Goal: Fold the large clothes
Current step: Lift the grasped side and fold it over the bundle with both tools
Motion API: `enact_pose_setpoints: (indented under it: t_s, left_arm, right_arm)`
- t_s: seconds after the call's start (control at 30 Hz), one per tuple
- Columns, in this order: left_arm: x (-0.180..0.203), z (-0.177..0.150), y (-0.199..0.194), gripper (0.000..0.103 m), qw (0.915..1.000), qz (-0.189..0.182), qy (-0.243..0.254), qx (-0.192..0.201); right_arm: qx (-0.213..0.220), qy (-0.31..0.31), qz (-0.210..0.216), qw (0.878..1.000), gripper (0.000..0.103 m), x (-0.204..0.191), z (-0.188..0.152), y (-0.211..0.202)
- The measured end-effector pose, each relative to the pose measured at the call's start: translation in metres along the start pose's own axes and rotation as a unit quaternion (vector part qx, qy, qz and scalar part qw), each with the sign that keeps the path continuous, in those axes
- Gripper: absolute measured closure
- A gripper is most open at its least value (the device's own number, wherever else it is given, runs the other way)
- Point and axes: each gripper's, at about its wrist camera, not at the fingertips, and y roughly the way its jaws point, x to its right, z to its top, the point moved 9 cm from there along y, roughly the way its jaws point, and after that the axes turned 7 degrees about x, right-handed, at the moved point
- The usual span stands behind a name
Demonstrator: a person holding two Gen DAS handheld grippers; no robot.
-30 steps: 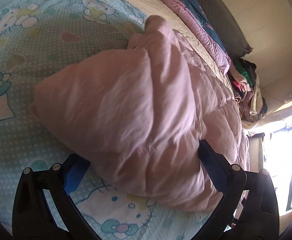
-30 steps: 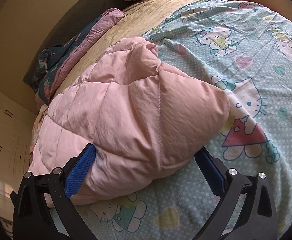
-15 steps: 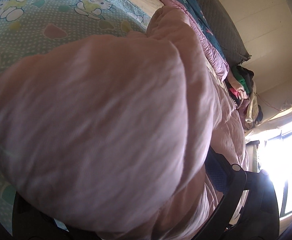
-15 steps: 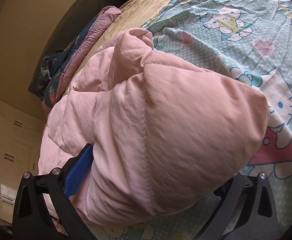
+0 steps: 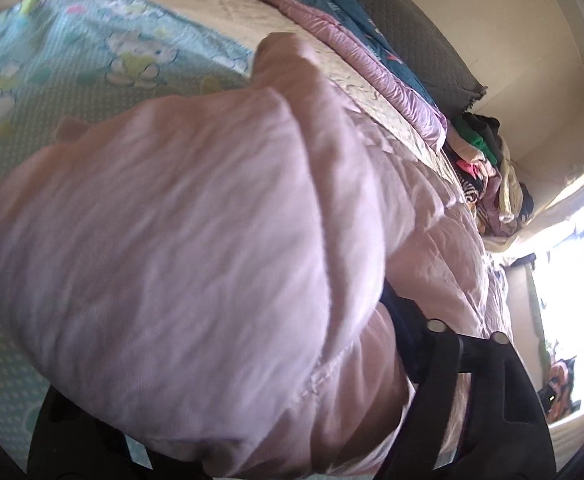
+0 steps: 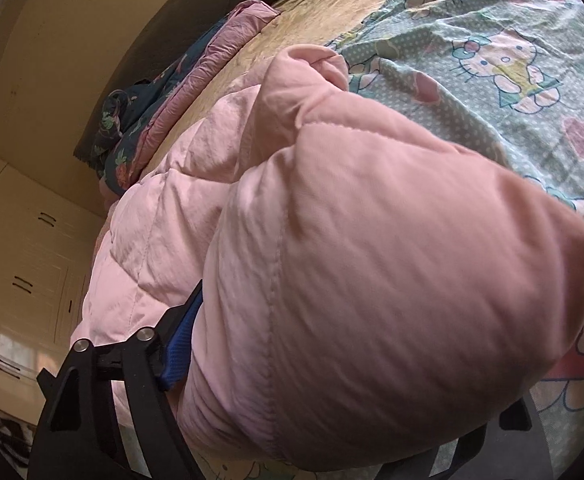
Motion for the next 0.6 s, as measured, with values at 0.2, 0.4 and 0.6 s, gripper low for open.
enact_pose_setpoints:
  t_s: [0.2,0.4,0.6]
  left_arm:
    - [0.018,0.004,-0.012,0.058,0.9982,0.013,0.058,0.01]
    - [0.027,0.005,-0.012,0.064,0.9969,0.013,0.076,0.015]
    - [0.036,0.012,-0.017,0.07,0.9948,0.012,0.098,0.022]
  right_arm:
    - [0.019,-0.058,-0.011,0.998,0.051,-0.016,0.002,-0.007]
    - [0.026,-0.086,-0.019,0.996,0.058,-0.023,0.003,-0.008]
    - [0.038,-0.126,-0.027,0.991,0.064,-0.037,0.005,-0.017]
